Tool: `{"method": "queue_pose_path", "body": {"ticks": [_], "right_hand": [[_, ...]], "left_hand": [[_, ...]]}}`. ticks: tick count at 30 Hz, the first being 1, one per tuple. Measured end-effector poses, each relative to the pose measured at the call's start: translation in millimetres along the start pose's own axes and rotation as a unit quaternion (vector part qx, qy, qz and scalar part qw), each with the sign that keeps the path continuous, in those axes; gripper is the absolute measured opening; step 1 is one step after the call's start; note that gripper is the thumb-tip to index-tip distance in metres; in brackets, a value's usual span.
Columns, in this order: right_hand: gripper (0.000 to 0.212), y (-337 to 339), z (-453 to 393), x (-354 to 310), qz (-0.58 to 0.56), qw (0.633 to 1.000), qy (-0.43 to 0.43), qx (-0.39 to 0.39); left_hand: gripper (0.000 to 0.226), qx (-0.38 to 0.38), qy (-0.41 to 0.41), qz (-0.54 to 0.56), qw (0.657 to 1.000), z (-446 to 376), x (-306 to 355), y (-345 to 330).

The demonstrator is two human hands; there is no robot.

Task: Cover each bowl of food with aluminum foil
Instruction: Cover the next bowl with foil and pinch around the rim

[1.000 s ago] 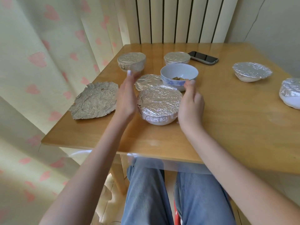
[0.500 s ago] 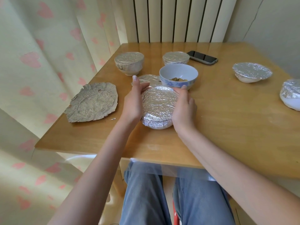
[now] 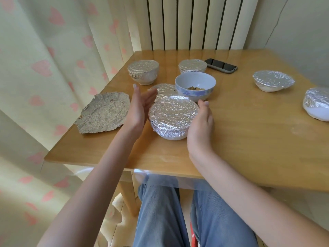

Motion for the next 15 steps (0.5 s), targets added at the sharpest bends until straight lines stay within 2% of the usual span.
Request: {"method": "queue_pose_path", "body": {"ticks": [3,5,11,15], "right_hand": [[0.043,-13,4,2,0.032,0.999,0.022,0.025],[0.039,-12,-3,-2,0.042,0.998,0.028,0.039],[0.040,-5,-32,-11,0.051,0.998,0.024,-0.011],[0.048,-4,-32,-6,0.039,0.998,0.051,-0.022]], "left_hand": [[0.074,-0.002,0.020,0.031,0.999,4,-3,-17],[0.072,0.027,0.024,0.054,0.998,7,-7,-23],[0.059,0.184,0.029,0.035,0.982,12,-20,-31],[0.059,0.199,0.041,0.035,0.978,15,-18,-33]]}}
Point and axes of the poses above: each hand's wrist, its own z-axis away from the middle knuckle, its own y-axis out of the back of the hand, x = y × z, the point moved 3 cm from there along -z, towards the middle knuckle, and after that the axes turned 8 degrees about -x, right-handed, at the moved point
